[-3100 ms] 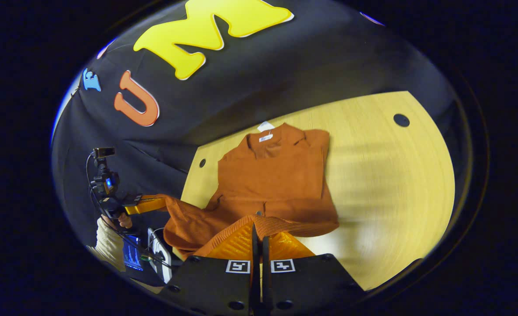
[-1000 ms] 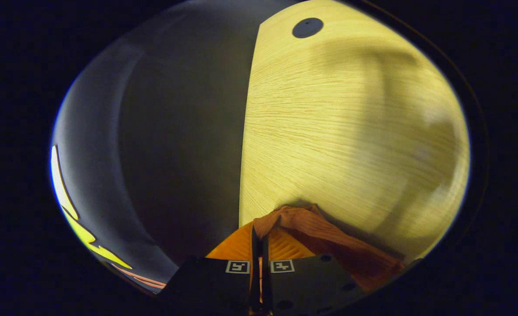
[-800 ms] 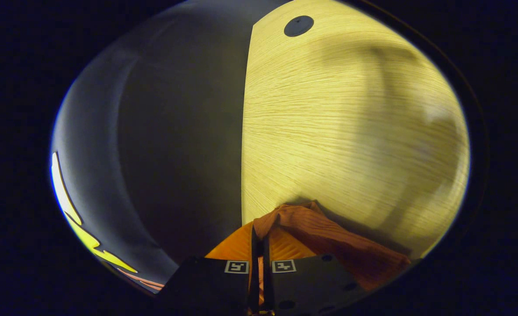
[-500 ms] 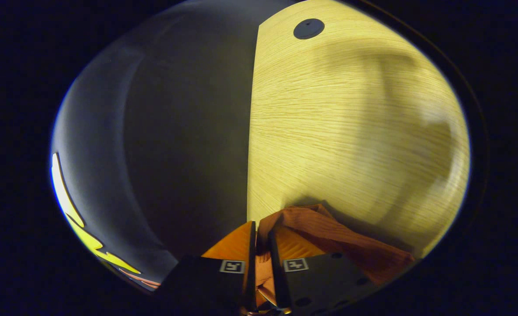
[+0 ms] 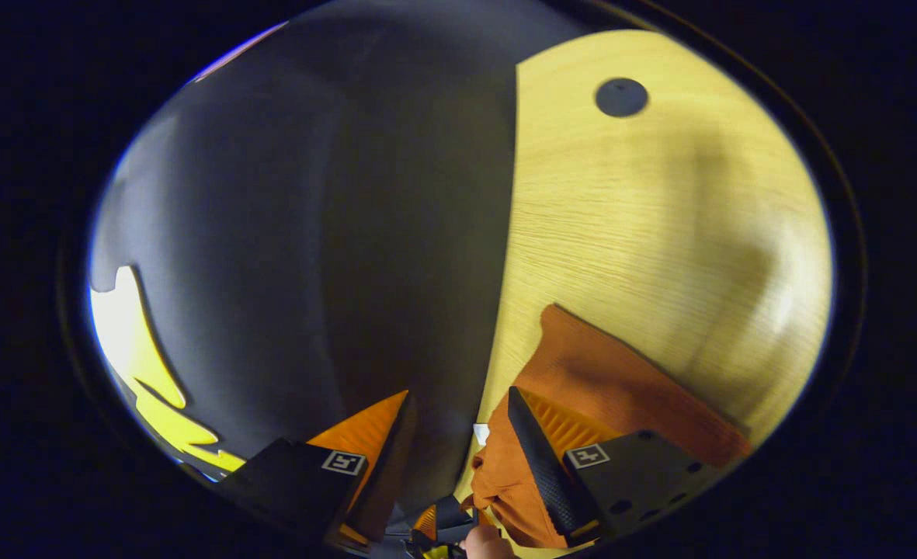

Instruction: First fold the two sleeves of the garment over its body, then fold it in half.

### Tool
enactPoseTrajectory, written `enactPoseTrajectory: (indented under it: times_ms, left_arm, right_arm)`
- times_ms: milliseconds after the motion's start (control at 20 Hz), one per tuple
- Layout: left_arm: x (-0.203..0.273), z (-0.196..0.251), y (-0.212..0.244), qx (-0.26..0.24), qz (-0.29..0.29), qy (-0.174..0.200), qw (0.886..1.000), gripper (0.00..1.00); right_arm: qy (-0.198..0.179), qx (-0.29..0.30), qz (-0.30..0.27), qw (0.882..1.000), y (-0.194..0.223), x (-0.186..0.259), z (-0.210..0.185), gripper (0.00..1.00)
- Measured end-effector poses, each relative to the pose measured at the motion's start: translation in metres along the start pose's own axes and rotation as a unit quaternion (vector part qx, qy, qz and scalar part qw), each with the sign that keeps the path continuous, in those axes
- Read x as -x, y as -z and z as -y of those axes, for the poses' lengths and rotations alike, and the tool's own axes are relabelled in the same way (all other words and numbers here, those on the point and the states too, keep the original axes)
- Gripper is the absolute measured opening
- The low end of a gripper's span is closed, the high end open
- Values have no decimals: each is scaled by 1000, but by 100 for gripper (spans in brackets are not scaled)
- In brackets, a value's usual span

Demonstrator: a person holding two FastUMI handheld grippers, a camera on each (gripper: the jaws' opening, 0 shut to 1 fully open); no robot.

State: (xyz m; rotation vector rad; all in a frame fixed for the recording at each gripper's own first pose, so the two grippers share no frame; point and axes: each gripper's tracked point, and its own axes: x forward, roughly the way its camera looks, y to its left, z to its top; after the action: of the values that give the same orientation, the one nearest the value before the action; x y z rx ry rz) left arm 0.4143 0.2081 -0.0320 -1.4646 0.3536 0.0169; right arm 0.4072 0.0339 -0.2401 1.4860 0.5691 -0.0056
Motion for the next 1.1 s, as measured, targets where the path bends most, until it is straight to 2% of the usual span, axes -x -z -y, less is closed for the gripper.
enactPoseTrajectory:
  times_ms: [50,100,250,400,500,600,700,750,850,1000,1050,1100]
  left_arm:
    - [6,15,-2,-1,0,16,1000,100]
    - [12,32,-1,-8,0,33,999,91]
    - [42,82,-2,-84,0,58,995,92]
    - [82,126,1,-183,11,60,981,97]
    - [113,148,-1,-233,24,60,970,97]
    - [150,166,-9,-283,44,51,957,98]
    - [183,178,-16,-340,70,37,937,98]
    - [199,184,-18,-369,83,31,925,98]
    - [229,193,-21,-421,107,18,900,98]
    - [280,199,-19,-478,127,6,869,98]
    - [294,195,-18,-498,135,-1,857,98]
    - [307,189,-17,-517,142,-15,844,98]
  right_arm:
    - [-8,18,0,1000,1,8,-12,78]
    - [-14,37,0,999,4,19,-25,78]
    - [-22,122,11,992,12,62,-62,78]
    - [-32,218,29,975,22,112,-104,78]
    - [-36,277,41,959,30,143,-128,78]
    - [-32,334,52,940,44,171,-146,91]
    - [-26,392,65,917,53,201,-157,91]
    - [-24,420,71,905,57,214,-161,95]
    - [-17,463,89,882,60,239,-167,95]
    - [-9,502,120,856,62,285,-166,97]
    - [1,525,136,840,60,300,-162,97]
    - [11,555,155,817,55,315,-155,97]
